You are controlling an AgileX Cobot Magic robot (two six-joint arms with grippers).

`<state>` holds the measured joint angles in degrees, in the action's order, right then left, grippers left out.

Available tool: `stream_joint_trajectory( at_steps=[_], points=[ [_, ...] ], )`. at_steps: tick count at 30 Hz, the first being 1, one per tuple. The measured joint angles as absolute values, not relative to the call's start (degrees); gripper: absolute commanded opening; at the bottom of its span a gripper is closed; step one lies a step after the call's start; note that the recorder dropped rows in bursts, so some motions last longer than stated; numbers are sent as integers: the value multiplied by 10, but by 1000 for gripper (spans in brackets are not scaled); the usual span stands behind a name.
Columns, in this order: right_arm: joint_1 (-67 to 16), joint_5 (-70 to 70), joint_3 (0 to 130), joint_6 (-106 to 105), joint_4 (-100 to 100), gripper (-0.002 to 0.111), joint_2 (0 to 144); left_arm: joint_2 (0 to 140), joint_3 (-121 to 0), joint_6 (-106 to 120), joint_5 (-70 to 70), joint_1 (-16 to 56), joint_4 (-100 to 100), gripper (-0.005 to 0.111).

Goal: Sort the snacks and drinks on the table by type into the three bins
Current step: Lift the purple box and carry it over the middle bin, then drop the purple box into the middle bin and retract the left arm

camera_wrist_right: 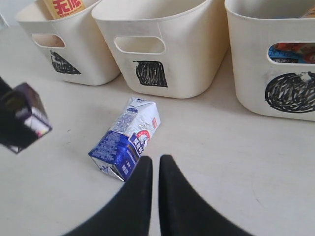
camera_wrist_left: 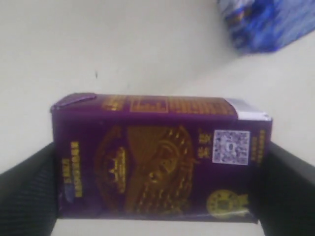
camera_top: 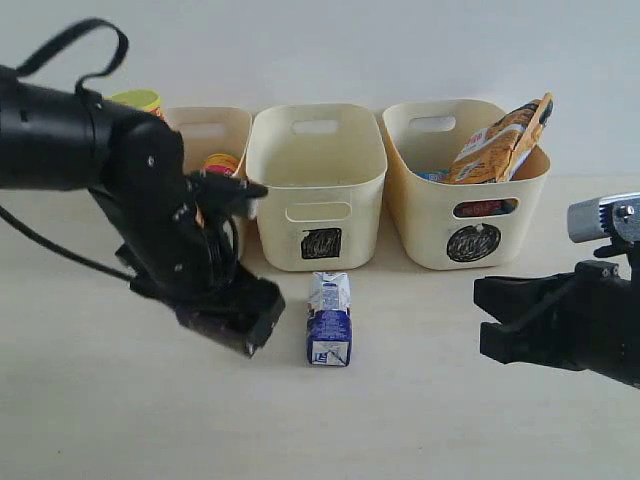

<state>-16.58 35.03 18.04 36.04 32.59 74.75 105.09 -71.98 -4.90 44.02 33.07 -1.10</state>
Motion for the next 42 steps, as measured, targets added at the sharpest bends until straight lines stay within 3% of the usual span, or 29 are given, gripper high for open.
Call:
stream_joint_trajectory(
  at_steps=[10, 21, 26, 37, 42],
  points=[
    [-166, 350, 180, 360, 326, 1, 748, 1016, -777, -49, 194, 331, 4, 6],
    [-166, 350, 180, 360, 326, 1, 748, 1121, -819, -37, -56, 331, 4, 9],
    [-166, 350, 180, 360, 326, 1, 748, 1190, -873, 3, -75, 329, 4, 27],
    [-166, 353, 180, 360, 326, 1, 748, 1257, -919, 7, -77, 305, 65, 86],
    [-166, 353, 180, 360, 326, 1, 748, 1258, -923, 7, -82, 305, 66, 97]
  ],
)
